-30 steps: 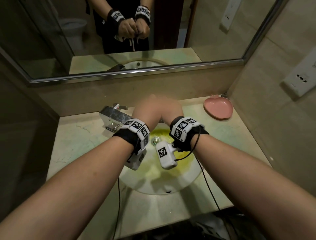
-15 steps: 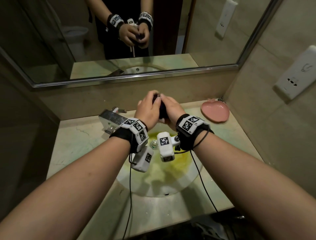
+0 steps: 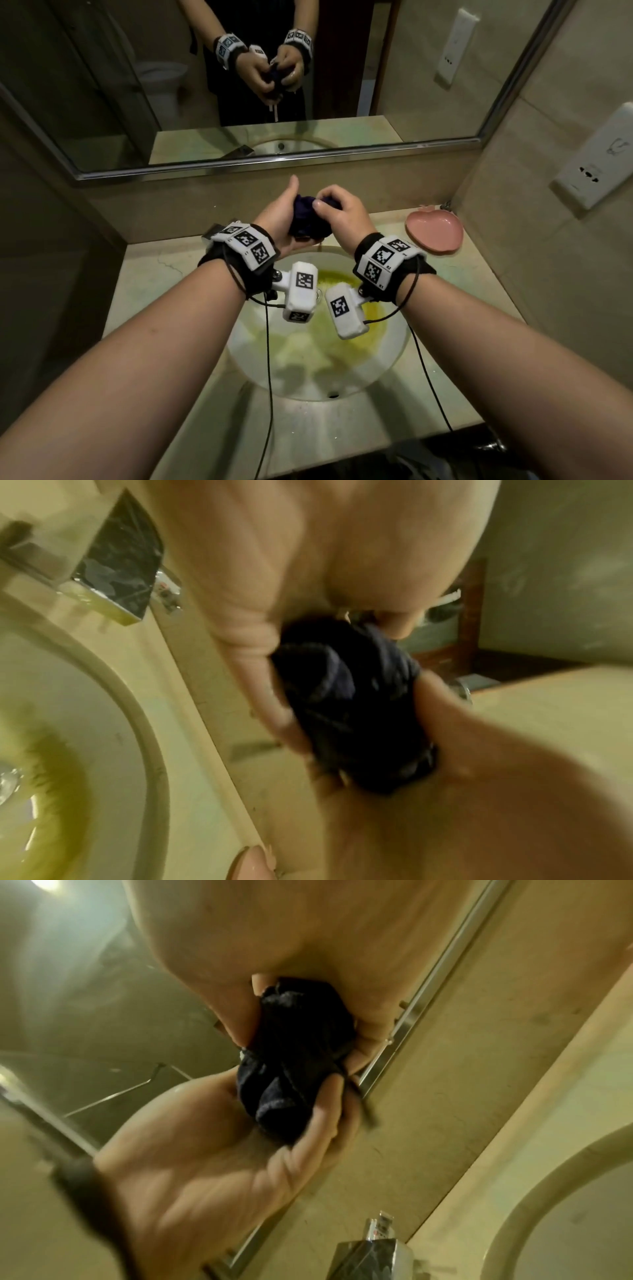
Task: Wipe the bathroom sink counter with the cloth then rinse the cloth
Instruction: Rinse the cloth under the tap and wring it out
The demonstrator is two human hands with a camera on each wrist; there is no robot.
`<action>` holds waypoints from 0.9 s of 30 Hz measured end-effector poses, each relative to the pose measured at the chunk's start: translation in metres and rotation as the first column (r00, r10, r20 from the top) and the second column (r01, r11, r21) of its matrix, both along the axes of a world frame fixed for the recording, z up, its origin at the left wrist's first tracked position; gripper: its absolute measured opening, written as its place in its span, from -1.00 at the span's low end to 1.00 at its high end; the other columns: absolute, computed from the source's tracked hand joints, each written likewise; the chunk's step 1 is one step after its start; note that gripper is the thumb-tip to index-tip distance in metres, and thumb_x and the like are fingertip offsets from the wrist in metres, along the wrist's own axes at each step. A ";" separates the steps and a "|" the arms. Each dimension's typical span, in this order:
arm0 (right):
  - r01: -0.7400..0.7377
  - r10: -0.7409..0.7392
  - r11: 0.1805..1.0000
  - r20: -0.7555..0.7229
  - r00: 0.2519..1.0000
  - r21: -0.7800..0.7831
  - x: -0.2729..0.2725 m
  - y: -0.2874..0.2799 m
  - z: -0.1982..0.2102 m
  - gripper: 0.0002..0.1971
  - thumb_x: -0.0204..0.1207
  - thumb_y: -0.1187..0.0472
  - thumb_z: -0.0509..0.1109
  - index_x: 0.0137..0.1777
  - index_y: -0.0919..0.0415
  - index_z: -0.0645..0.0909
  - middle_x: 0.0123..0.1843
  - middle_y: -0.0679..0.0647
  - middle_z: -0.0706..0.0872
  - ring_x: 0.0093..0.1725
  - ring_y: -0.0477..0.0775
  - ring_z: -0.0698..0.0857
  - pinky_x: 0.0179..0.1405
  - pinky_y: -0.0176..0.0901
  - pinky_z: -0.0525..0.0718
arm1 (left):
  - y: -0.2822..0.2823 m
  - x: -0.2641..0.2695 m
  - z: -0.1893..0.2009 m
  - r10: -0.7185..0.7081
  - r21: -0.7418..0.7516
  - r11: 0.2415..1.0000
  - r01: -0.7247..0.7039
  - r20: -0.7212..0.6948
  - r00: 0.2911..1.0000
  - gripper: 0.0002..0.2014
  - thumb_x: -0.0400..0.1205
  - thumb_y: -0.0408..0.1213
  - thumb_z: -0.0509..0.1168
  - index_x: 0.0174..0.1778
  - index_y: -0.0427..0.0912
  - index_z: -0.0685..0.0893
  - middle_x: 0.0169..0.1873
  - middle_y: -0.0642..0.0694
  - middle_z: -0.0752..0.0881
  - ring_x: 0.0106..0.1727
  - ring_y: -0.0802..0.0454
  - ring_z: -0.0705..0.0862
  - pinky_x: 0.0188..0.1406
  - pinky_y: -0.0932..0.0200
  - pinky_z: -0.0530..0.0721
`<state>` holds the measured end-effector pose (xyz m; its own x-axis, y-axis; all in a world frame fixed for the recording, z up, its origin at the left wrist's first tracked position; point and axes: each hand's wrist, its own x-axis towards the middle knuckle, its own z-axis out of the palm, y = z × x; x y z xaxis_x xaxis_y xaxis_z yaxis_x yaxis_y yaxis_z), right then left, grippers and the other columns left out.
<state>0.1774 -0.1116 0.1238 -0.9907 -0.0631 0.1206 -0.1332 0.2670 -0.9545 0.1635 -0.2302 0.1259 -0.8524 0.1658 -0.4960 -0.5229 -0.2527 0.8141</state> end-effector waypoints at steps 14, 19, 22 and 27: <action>0.172 -0.162 0.969 -0.072 0.984 0.175 0.000 -0.012 -0.003 -0.57 0.74 0.02 0.04 -0.11 0.27 0.63 -0.19 0.16 0.70 -0.14 0.17 0.62 -0.12 -0.06 0.53 | 0.020 0.017 -0.011 -0.150 -0.601 0.622 -0.502 -0.721 0.677 -0.77 0.76 -0.22 0.06 -0.18 -0.20 0.43 -0.18 -0.14 0.52 -0.19 -0.01 0.44 -0.23 0.18 0.31; 0.168 -0.173 0.961 0.004 0.985 0.220 -0.009 -0.015 0.000 -0.51 0.75 0.10 -0.03 -0.04 0.42 0.65 0.03 0.38 0.73 -0.05 0.20 0.61 -0.02 -0.03 0.49 | 0.015 0.016 -0.006 -0.296 -0.695 0.536 -0.480 -0.687 0.664 -0.78 0.75 -0.22 0.05 -0.18 -0.21 0.41 -0.20 -0.10 0.46 -0.25 -0.08 0.45 -0.24 0.08 0.36; 0.101 -0.128 0.972 0.120 0.984 0.214 -0.013 -0.014 -0.003 -0.54 0.75 0.18 -0.05 0.08 0.50 0.62 0.11 0.45 0.70 0.07 0.32 0.64 0.05 0.00 0.54 | 0.014 0.015 -0.005 -0.374 -0.757 0.488 -0.435 -0.631 0.680 -0.80 0.75 -0.21 0.05 0.08 -0.26 0.48 -0.13 -0.16 0.58 -0.16 -0.22 0.58 -0.22 0.04 0.43; 0.006 -0.078 0.980 0.361 0.929 0.197 -0.016 -0.012 -0.020 -0.63 0.74 0.10 -0.01 -0.19 0.16 0.53 -0.29 0.12 0.56 -0.33 0.08 0.51 -0.36 -0.24 0.50 | 0.012 0.016 -0.011 -0.565 -0.889 0.338 -0.308 -0.453 0.689 -0.58 0.76 -0.19 -0.02 0.56 -0.12 0.21 0.12 -0.27 0.66 -0.01 -0.29 0.66 -0.11 0.02 0.49</action>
